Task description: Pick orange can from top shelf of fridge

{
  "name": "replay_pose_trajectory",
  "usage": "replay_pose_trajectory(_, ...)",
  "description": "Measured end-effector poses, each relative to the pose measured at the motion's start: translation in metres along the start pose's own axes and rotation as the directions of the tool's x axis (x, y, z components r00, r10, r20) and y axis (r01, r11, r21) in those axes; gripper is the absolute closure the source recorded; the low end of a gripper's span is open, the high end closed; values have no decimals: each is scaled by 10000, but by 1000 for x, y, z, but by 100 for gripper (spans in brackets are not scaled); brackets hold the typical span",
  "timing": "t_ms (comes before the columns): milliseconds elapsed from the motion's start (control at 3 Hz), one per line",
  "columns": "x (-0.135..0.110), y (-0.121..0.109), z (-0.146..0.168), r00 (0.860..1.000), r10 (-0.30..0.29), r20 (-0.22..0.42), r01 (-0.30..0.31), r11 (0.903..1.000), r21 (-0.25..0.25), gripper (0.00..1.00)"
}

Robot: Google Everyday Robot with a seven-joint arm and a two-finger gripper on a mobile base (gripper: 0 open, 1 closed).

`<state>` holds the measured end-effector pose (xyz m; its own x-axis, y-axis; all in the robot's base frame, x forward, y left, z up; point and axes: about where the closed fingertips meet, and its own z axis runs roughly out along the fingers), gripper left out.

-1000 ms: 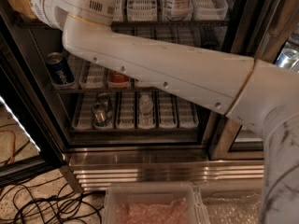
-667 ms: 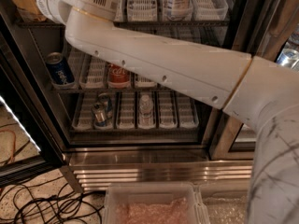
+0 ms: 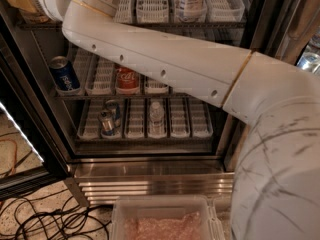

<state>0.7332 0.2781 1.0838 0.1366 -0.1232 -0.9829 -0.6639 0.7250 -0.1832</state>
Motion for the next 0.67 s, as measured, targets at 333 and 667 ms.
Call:
replay_pose_trajectory(333, 2, 11, 9, 10000, -70, -37, 69, 9996, -279, 38)
replay_pose_trajectory(667, 2, 11, 10, 10000, -59, -54, 58, 9996, -294, 61)
